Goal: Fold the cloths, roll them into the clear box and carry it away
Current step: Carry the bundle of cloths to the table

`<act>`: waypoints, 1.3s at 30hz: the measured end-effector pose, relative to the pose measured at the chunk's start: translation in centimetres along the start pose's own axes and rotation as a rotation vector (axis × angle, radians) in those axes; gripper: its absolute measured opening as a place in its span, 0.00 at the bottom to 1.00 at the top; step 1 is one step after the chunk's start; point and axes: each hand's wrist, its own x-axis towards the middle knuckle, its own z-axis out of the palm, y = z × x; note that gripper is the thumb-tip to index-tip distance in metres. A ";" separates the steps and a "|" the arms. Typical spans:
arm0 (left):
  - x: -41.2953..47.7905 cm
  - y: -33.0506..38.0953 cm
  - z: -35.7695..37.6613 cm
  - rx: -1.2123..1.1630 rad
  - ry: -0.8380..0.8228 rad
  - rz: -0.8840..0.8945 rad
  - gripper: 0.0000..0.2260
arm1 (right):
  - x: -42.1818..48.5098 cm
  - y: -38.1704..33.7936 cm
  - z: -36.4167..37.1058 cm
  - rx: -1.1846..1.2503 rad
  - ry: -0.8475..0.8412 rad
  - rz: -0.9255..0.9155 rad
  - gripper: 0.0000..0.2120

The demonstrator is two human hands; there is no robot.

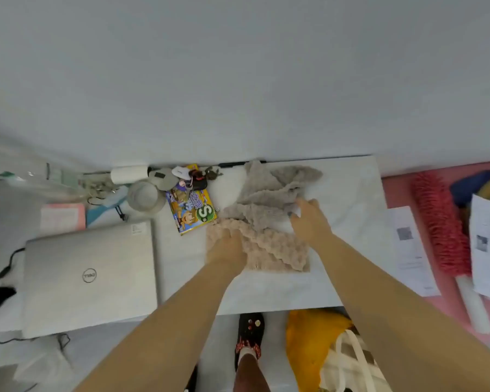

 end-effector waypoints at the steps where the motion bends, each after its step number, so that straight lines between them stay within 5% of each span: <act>1: 1.1 -0.1 1.2 0.012 -0.027 -0.048 0.27 | 1.6 0.0 0.7 0.010 0.022 -0.035 0.24; 6: 4.5 -1.8 4.3 0.234 0.111 0.005 0.27 | 6.9 -0.8 4.2 -0.250 -0.020 -0.140 0.33; 10: 4.6 -3.3 5.1 0.192 0.215 0.170 0.17 | 7.8 -0.9 5.9 -0.350 0.004 -0.053 0.27; 13: 3.0 -4.1 3.9 -0.185 0.267 0.169 0.15 | 6.5 -1.9 5.8 -0.066 0.112 -0.104 0.04; 16: 0.0 -3.8 0.9 -0.723 0.372 -0.038 0.06 | 3.4 -5.3 4.2 0.343 0.183 -0.059 0.17; 20: -6.1 -4.2 -4.0 -1.367 0.499 -0.238 0.09 | -3.4 -11.6 2.3 0.931 0.214 0.067 0.10; 25: -17.0 -7.9 -10.6 -2.083 0.367 -0.162 0.12 | -12.9 -18.4 -0.1 1.308 -0.139 0.053 0.15; 32: -35.8 -16.0 -14.2 -2.291 0.621 -0.030 0.21 | -28.5 -30.3 1.8 1.280 -0.429 -0.167 0.21; 36: -46.8 -20.8 -12.2 -2.391 0.713 0.058 0.17 | -38.9 -35.0 5.4 1.266 -0.538 -0.267 0.18; 39: -54.7 -24.0 -9.4 -2.413 0.838 0.127 0.18 | -47.2 -37.1 9.0 1.267 -0.587 -0.292 0.25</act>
